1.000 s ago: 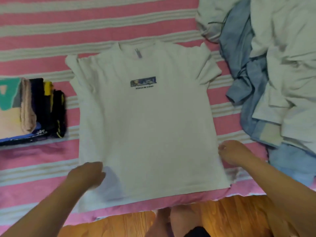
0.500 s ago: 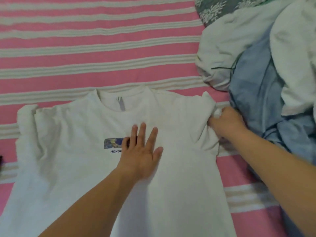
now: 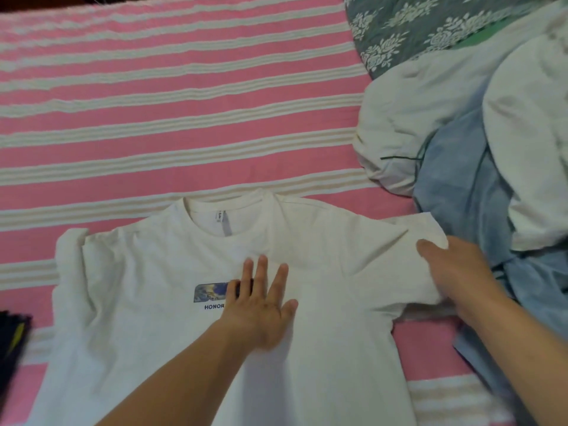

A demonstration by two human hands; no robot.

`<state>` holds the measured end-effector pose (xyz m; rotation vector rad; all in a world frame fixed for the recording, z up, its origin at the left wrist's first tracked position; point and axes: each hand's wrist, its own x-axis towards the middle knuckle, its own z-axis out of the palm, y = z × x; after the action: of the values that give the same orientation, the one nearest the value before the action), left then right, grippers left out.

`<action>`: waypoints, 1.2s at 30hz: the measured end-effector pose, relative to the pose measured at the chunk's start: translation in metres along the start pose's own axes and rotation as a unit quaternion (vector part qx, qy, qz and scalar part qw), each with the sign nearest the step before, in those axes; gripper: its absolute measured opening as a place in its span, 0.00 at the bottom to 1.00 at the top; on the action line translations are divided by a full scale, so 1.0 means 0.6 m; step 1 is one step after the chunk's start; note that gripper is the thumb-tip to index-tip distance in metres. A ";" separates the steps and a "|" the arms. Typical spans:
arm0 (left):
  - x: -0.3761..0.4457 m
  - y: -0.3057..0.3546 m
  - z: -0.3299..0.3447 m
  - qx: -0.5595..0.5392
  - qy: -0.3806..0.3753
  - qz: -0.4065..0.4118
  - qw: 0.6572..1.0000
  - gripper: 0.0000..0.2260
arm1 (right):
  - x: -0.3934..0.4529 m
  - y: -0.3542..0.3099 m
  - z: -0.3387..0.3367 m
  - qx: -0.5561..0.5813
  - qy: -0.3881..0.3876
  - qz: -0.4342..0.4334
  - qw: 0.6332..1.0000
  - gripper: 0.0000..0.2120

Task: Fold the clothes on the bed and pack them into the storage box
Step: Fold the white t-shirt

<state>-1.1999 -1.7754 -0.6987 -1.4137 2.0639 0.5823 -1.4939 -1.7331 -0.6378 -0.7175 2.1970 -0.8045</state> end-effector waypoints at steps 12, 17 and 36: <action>-0.047 0.009 -0.094 -0.388 0.107 -0.025 0.915 0.17 | -0.076 -0.112 0.041 -0.128 -0.044 -0.209 0.969 0.11; -0.075 -0.019 -0.082 -0.870 -0.026 -0.087 0.485 0.26 | -0.143 -0.124 0.077 -0.029 -0.257 -0.198 0.945 0.13; -0.009 0.002 -0.047 -0.579 0.262 -0.218 0.740 0.11 | -0.166 0.061 0.161 -0.350 -0.073 -0.431 0.829 0.23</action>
<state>-1.2054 -1.7890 -0.6739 -2.9384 1.5212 1.5379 -1.3702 -1.6740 -0.6794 -2.1526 1.9473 -0.2575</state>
